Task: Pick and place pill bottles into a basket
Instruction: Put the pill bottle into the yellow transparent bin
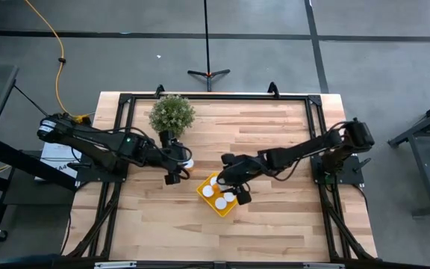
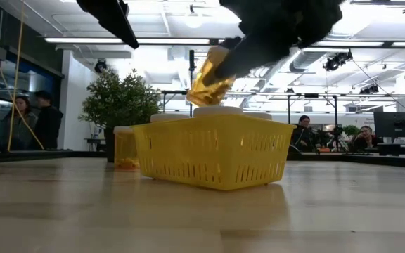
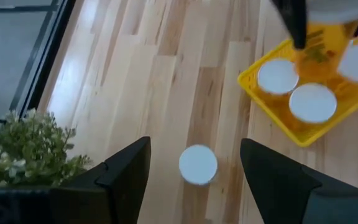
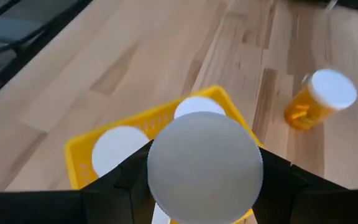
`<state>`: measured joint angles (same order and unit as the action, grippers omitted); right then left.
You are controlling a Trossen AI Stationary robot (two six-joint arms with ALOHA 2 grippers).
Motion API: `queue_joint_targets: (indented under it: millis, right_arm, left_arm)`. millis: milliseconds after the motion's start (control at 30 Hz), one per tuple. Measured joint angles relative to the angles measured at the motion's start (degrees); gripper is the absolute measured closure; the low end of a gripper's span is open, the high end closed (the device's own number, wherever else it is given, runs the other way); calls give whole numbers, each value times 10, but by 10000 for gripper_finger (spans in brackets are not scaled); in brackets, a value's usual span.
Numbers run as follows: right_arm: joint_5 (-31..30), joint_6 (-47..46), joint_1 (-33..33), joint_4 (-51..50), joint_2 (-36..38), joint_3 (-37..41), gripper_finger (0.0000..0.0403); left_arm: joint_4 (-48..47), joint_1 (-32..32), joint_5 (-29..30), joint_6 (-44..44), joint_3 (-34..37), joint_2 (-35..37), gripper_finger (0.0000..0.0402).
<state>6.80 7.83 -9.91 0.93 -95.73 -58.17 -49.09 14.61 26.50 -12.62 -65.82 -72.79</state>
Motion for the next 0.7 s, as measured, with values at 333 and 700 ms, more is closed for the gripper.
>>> queue_joint_targets:
  millis: [333,700]
  right_arm:
    - [13,15,-3,-49,-17,-18,211]
    - [12,28,-1,-67,-21,-18,211]
  left_arm:
    - [-21,0,0,-23,0,3,119]
    - [-20,0,0,-23,0,3,119]
